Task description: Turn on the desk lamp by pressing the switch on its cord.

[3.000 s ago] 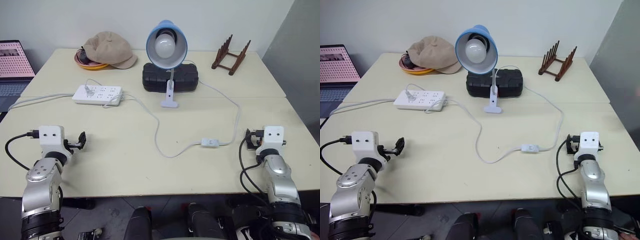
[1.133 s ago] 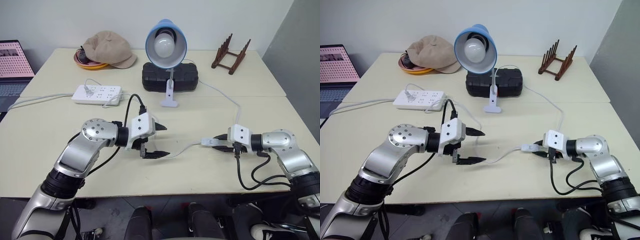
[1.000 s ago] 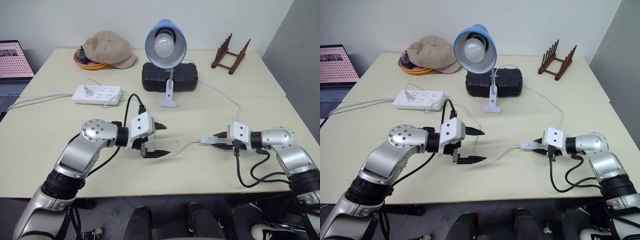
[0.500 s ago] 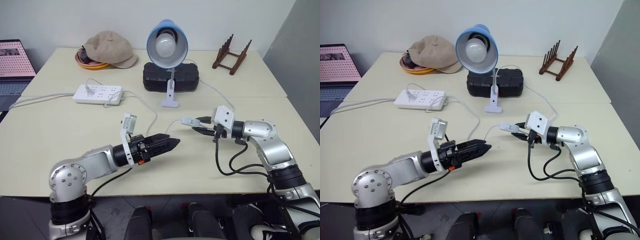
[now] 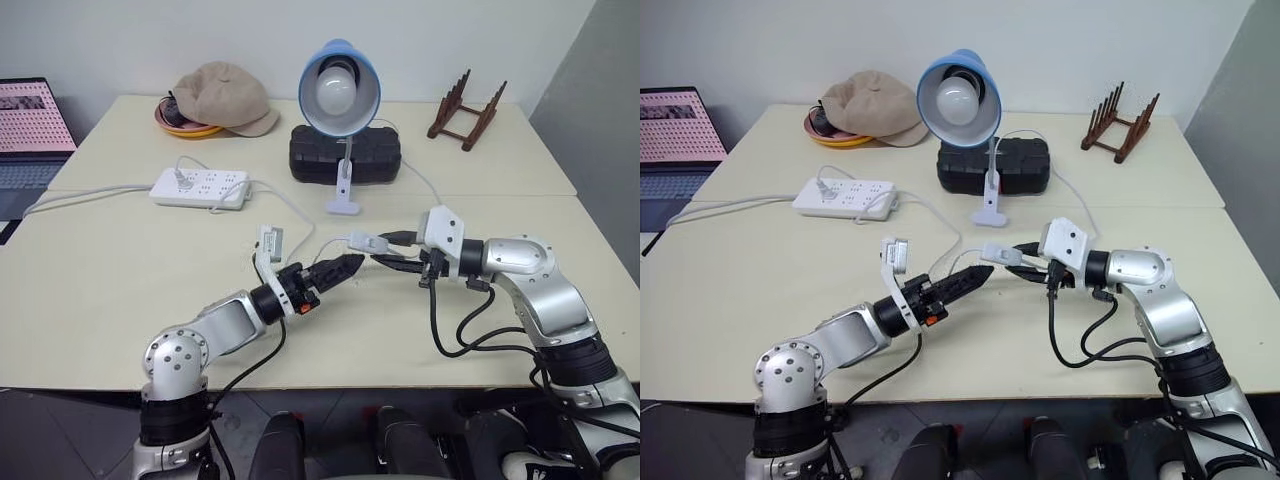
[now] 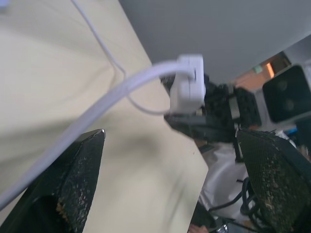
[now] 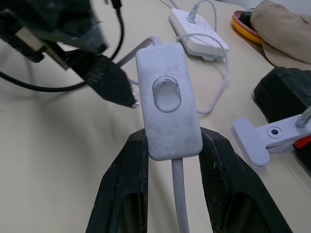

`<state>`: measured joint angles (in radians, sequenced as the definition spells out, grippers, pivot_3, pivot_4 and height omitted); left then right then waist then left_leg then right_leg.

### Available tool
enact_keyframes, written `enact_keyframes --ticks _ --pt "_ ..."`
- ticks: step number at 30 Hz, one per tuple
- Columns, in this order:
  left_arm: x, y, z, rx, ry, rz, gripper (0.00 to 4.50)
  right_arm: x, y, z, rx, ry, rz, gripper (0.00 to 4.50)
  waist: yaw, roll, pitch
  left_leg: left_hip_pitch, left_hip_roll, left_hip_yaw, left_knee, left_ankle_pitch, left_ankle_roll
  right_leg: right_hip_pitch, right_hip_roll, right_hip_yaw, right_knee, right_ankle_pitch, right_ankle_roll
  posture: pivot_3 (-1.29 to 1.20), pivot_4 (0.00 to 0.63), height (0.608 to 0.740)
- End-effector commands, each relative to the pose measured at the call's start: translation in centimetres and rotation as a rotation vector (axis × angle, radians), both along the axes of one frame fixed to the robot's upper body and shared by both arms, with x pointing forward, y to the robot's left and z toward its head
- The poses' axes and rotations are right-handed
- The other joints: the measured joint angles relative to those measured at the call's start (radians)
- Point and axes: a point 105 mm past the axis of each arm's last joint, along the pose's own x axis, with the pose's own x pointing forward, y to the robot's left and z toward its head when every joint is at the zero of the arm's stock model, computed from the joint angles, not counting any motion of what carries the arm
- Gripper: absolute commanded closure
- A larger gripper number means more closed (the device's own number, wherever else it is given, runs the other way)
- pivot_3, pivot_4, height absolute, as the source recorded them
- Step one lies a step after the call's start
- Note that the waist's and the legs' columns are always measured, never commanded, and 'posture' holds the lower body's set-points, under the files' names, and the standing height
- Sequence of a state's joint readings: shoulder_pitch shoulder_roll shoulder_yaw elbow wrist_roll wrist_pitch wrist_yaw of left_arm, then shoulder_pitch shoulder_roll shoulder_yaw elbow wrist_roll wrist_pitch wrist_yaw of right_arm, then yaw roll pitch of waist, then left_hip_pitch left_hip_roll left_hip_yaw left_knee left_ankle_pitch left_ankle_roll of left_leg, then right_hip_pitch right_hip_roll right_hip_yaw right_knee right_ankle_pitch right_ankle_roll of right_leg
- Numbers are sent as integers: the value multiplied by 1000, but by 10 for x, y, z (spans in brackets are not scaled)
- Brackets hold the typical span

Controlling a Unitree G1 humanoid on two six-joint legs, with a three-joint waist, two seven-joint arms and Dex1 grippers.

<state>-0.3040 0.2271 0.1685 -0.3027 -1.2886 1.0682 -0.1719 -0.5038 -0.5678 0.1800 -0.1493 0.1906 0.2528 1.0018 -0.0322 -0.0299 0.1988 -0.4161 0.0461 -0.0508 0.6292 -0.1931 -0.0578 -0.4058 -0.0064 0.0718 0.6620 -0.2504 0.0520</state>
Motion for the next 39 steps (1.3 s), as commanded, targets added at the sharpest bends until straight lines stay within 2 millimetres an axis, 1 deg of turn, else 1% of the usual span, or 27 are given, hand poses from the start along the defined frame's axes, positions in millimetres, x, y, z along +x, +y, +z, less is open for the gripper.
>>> enact_keyframes --ticks 1,5,8,14,15,19,27,35,37,39 --pt "0 -7 15 -60 -45 -38 0 -7 4 9 8 -56 36 3404 0 0 0 0 0 0 0 0 0 0 0 0 0 0 0 0 150 740" --pt "-4 -10 19 -71 -56 -73 0 -8 5 7 -5 -72 38 3404 -1 0 0 0 0 0 0 0 0 0 0 0 0 0 0 0 150 740" --pt "-8 -13 17 -59 -58 -98 0 -8 5 8 5 -78 31 3404 -1 0 0 0 0 0 0 0 0 0 0 0 0 0 0 0 150 740" --pt "-7 -14 16 -59 -54 -99 1091 -9 6 10 14 -83 30 3404 -1 0 0 0 0 0 0 0 0 0 0 0 0 0 0 0 150 740" --pt "-7 -15 16 -57 -53 -98 1366 -9 7 11 16 -84 30 3404 -1 0 0 0 0 0 0 0 0 0 0 0 0 0 -1 0 150 740" --pt "-6 -15 15 -54 -52 -99 2176 -10 7 11 18 -84 31 3404 -1 0 0 0 0 0 0 0 0 0 0 0 0 0 -1 0 150 740" --pt "-6 -14 16 -64 -49 -90 4024 -13 7 10 15 -79 35 3404 -1 0 0 0 0 0 0 0 0 0 0 0 -1 0 -1 0 150 740" --pt "-6 -13 18 -63 -53 -83 4053 -14 7 6 8 -73 39 3404 -1 0 0 0 0 0 -1 0 0 0 0 0 -1 -1 -1 0 150 740" --pt "-6 -13 18 -34 -65 -79 4053 -13 7 6 9 -74 39 3404 -1 0 0 0 0 0 -1 0 0 0 0 0 -1 -1 -1 0 150 740" --pt "-12 -13 24 -66 -94 -108 3352 -13 8 6 10 -75 40 3404 -1 0 0 0 0 0 -1 0 0 0 0 0 -1 -1 -1 0 150 740"
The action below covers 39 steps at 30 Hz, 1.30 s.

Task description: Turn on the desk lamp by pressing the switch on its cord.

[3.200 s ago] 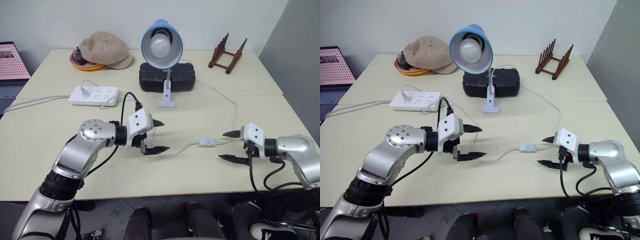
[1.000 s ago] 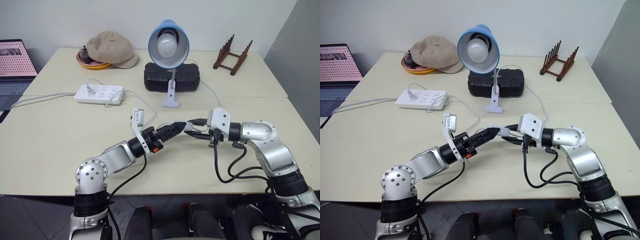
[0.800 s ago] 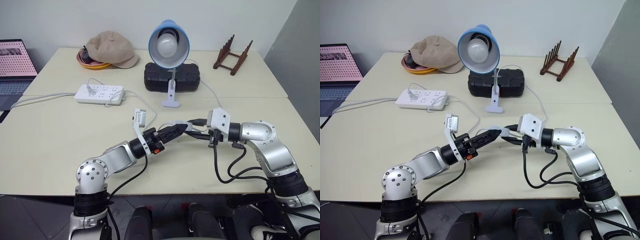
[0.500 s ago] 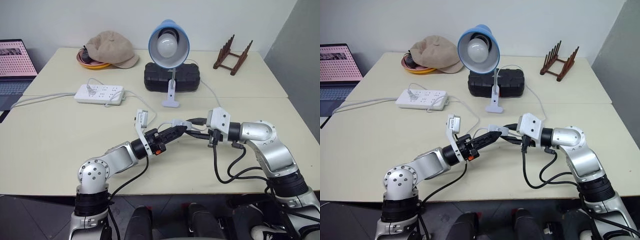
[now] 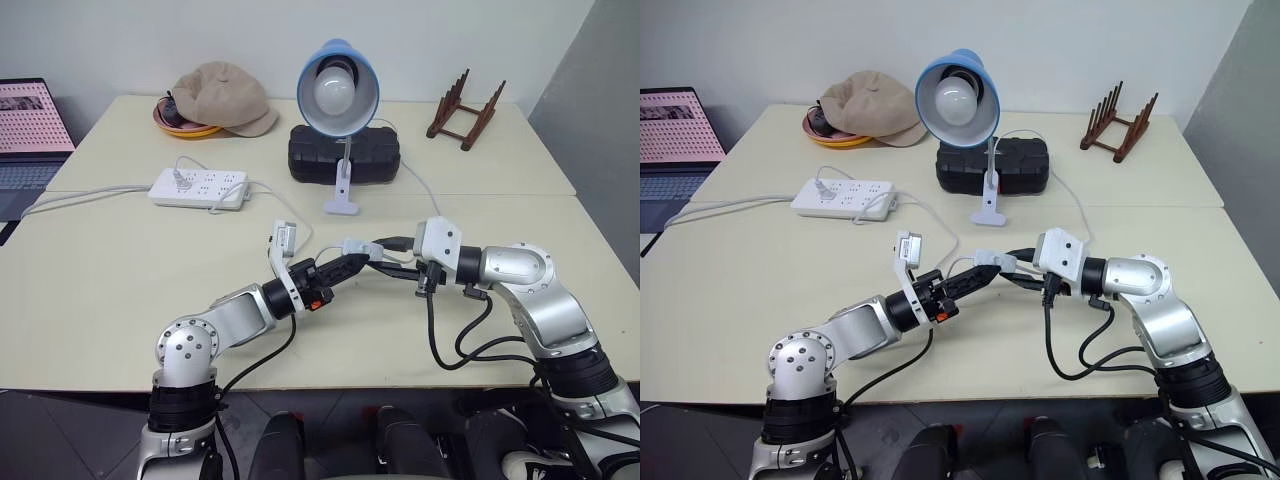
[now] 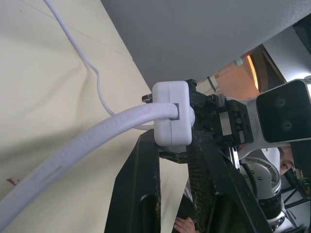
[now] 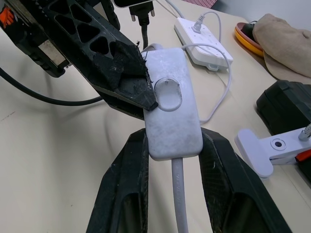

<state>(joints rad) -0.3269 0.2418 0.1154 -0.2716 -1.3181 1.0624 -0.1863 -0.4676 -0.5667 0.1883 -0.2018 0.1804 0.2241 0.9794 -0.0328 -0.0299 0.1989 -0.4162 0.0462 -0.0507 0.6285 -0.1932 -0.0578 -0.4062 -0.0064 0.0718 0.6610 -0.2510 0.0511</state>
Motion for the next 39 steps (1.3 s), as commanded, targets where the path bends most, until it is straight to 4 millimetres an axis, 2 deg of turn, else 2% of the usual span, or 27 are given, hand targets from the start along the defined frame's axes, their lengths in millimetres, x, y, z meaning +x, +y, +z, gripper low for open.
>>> enact_keyframes --ticks 1,6,18,21,28,39 --pt "-11 -2 25 -70 -107 -45 3236 -4 3 6 7 -33 24 3404 0 0 0 0 0 0 0 0 0 0 0 0 0 0 0 0 150 740" --pt "-4 -1 17 -14 -81 0 2072 -4 2 6 6 -32 23 3404 0 0 0 0 0 0 0 0 0 0 0 0 -1 0 0 0 150 740" --pt "-1 2 20 -62 -66 9 2072 -4 1 5 3 -30 20 3404 0 0 0 0 0 0 -1 0 0 0 0 0 -2 0 0 0 150 740" --pt "-2 1 20 -69 -61 8 2509 -4 1 5 3 -30 19 3404 0 0 0 0 0 0 -1 0 0 0 0 0 -2 0 0 0 150 740" --pt "-3 3 19 -71 -54 6 4056 -3 0 5 3 -28 16 3404 0 0 0 -1 0 0 -1 0 0 0 0 0 -2 0 0 0 150 740" --pt "-1 4 17 -43 -57 17 4060 -3 2 3 4 -26 21 3404 0 0 0 -1 0 0 -1 0 0 0 0 0 -2 0 0 0 150 740"
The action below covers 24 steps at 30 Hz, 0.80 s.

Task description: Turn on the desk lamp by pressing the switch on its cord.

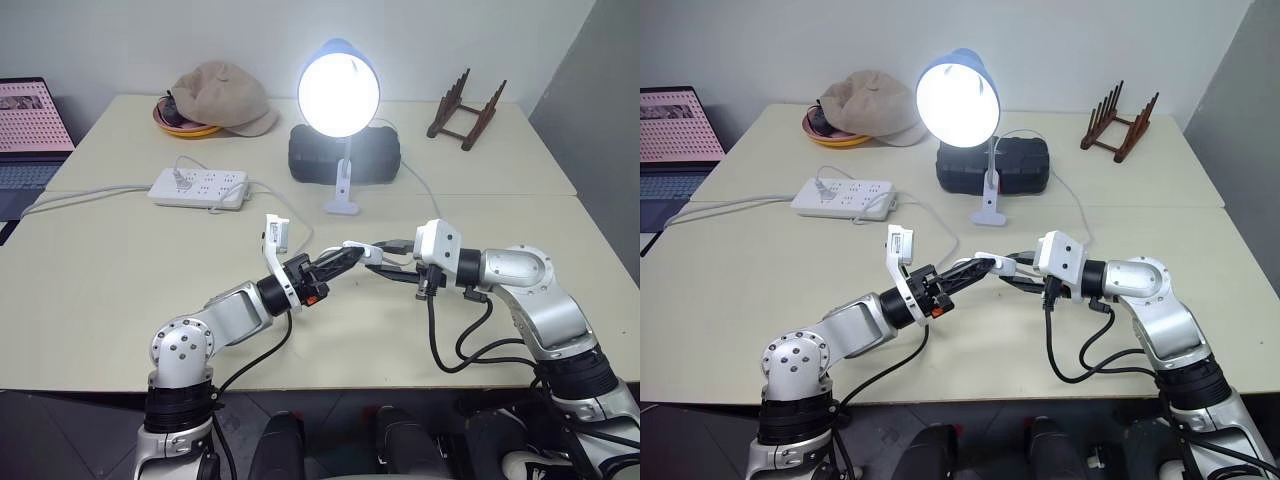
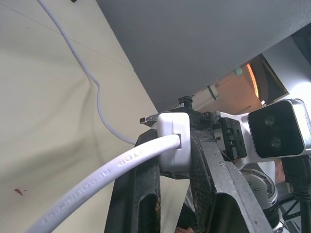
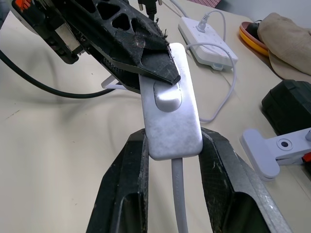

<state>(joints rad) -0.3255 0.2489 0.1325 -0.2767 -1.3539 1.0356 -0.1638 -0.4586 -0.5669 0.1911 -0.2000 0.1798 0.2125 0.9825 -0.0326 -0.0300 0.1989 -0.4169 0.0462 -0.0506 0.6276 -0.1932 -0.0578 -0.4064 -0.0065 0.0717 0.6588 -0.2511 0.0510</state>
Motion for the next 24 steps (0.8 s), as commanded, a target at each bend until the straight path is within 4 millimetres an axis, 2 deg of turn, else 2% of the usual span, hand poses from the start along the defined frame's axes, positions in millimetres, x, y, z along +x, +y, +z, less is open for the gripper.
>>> enact_keyframes --ticks 1,3,8,13,16,17,21,24 --pt "-5 -1 12 -21 -53 -19 4060 -1 2 5 4 -28 15 3404 0 0 0 0 0 0 0 0 0 0 0 0 0 0 0 0 150 740" --pt "-10 -1 14 -40 -58 -40 3360 0 2 4 4 -27 14 3404 0 0 0 0 0 0 0 0 0 0 0 0 0 0 0 0 150 740" --pt "-21 4 5 -4 -21 -29 2503 12 4 3 43 7 -13 3404 -2 0 0 0 0 0 -1 0 0 0 0 0 0 0 0 0 150 740" --pt "-44 20 -5 57 7 19 1540 34 2 -21 47 67 -72 3404 -4 0 0 0 1 0 -1 0 0 -1 0 0 -1 0 0 0 150 740" --pt "-42 41 8 83 -35 85 978 43 3 -35 5 77 -95 3404 -1 0 1 0 1 0 -2 0 0 -1 0 0 -1 0 -1 0 150 740" --pt "-42 46 13 116 -66 91 800 46 3 -40 -15 77 -100 3404 -1 0 1 0 1 0 -2 0 0 -1 0 0 -1 0 -1 0 150 740" --pt "-36 77 38 455 -281 98 5 57 6 -57 -83 103 -113 3404 -2 -2 2 0 1 0 -1 0 0 -2 0 0 -1 0 -1 0 150 740" --pt "-38 84 40 599 -347 44 5 59 6 -62 -104 133 -104 3404 -2 -1 3 0 0 2 -2 0 0 -3 -1 1 -1 0 -2 0 150 740"
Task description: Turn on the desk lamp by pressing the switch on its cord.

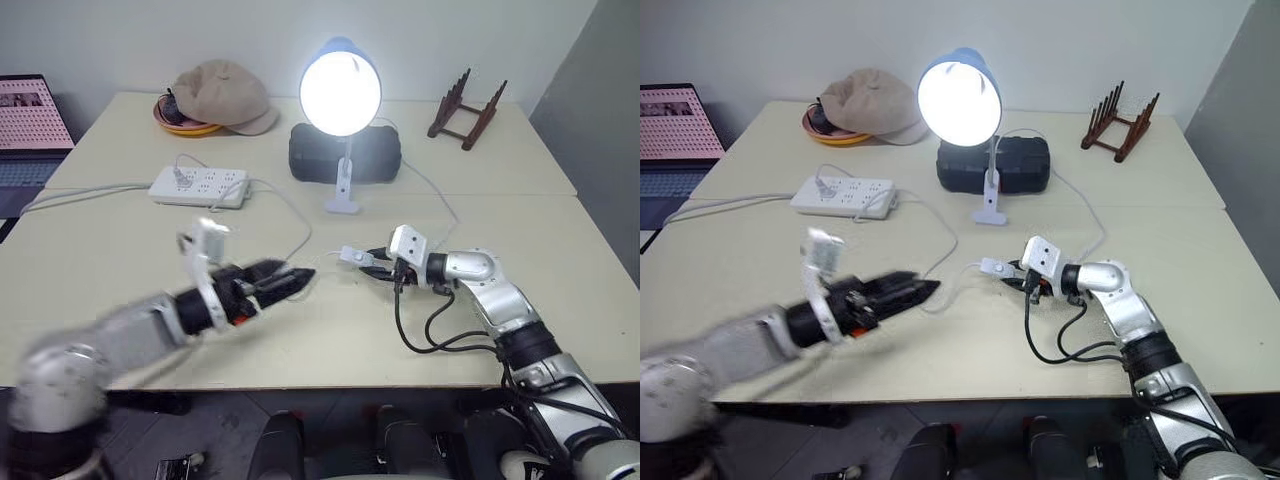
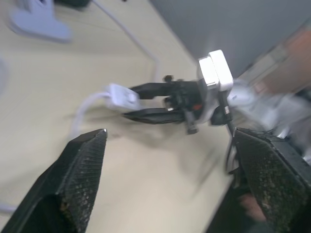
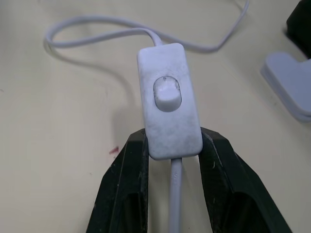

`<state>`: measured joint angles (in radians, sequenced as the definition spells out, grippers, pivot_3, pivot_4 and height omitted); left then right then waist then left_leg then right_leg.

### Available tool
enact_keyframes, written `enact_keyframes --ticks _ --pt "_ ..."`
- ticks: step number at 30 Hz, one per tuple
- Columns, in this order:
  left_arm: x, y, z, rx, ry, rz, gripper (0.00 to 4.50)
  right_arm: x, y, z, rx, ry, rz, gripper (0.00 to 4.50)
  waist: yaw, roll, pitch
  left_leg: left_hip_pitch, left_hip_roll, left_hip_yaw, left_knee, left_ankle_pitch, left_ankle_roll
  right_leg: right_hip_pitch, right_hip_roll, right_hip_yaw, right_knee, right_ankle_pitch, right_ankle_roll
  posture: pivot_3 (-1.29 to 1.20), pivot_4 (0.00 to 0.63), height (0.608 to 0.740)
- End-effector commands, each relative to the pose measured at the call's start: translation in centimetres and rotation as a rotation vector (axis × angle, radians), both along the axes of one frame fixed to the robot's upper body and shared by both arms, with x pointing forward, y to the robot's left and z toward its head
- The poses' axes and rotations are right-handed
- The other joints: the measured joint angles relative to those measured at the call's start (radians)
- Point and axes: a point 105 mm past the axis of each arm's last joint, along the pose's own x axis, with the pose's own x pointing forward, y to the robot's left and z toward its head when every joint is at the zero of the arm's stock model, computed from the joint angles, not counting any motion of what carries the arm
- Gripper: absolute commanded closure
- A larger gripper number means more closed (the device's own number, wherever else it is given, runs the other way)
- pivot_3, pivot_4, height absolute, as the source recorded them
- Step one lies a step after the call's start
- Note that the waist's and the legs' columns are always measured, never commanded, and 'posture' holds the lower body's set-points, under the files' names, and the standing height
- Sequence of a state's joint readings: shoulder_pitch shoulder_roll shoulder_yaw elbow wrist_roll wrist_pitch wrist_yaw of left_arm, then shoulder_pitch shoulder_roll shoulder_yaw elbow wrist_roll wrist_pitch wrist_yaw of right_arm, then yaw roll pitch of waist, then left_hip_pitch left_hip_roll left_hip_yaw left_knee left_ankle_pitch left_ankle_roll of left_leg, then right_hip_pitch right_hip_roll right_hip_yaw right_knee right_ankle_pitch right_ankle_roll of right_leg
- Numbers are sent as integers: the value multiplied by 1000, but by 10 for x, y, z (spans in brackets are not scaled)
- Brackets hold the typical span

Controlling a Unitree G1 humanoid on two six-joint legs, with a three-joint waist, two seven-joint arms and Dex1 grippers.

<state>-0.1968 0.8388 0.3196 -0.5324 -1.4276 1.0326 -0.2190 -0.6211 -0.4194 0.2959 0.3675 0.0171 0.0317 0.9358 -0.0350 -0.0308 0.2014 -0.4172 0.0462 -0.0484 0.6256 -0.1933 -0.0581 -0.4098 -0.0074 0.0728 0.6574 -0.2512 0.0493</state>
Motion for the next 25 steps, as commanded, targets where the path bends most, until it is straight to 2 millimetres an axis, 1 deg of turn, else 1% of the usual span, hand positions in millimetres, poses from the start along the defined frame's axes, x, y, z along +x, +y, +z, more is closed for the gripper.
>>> enact_keyframes --ticks 1,3,4,5,6,9,10,11,13,15,17,19,21,25 --pt "-7 -1 6 148 -86 -106 5 4 2 4 -14 0 23 3404 0 0 0 0 0 1 -1 -1 -1 0 -1 0 -2 0 0 0 150 740" --pt "-2 3 10 224 -132 -120 0 -2 -1 4 -8 52 55 2717 0 0 0 -2 0 2 -2 -1 -2 0 -1 0 -5 0 0 0 150 740" --pt "2 6 11 259 -151 -120 0 -6 -4 8 -9 64 74 2493 1 0 0 -3 0 2 -4 -1 -2 -1 -1 0 -6 0 0 0 150 740" --pt "5 7 11 280 -162 -119 0 -8 -6 11 -10 70 87 2386 4 0 0 -4 0 1 -4 -2 -2 -1 -1 -1 -7 0 0 0 150 740" --pt "7 9 10 291 -167 -119 0 -10 -8 14 -13 66 93 2064 5 1 1 -4 1 1 -7 -2 -2 -1 -1 -1 -8 0 0 0 150 740" --pt "10 12 9 305 -176 -142 0 -16 -15 27 -8 66 103 1466 3 1 1 -5 1 1 -12 -1 -2 -3 -1 -1 -10 0 2 0 150 740" --pt "11 14 10 306 -178 -149 0 -19 -20 33 0 75 106 1093 3 1 1 -5 1 1 -13 -2 -2 -4 -1 -1 -10 2 5 0 150 740" --pt "13 17 13 304 -180 -153 0 -26 -27 41 10 94 117 923 3 1 1 -5 1 1 -14 -2 -2 -4 -1 -1 -10 2 5 0 150 740" --pt "16 23 19 327 -201 -164 0 -41 -45 58 25 144 112 381 6 1 1 -7 1 1 -15 -2 -2 -7 0 -2 -9 1 5 0 150 740" --pt "16 25 21 337 -207 -179 0 -49 -55 65 19 171 105 11 6 1 1 -11 1 0 -15 -1 -2 -11 0 -3 -8 1 5 0 150 740" --pt "17 26 24 348 -219 -189 0 -54 -64 73 10 186 86 11 5 1 1 -11 1 0 -15 -2 -2 -11 0 -2 -9 1 5 0 150 740" --pt "22 33 28 377 -242 -187 0 -57 -81 86 19 206 22 11 1 1 1 -11 1 1 -15 -2 -2 -11 0 -2 -9 0 5 0 150 740" --pt "26 38 27 392 -240 -189 0 -58 -92 92 17 217 -36 11 1 1 1 -11 1 1 -15 -1 -2 -12 0 -2 -8 0 5 0 150 740" --pt "29 41 26 391 -238 -199 0 -60 -98 94 50 223 -87 11 1 1 1 -10 1 1 -14 -1 -2 -11 0 -2 -7 0 5 0 150 740"
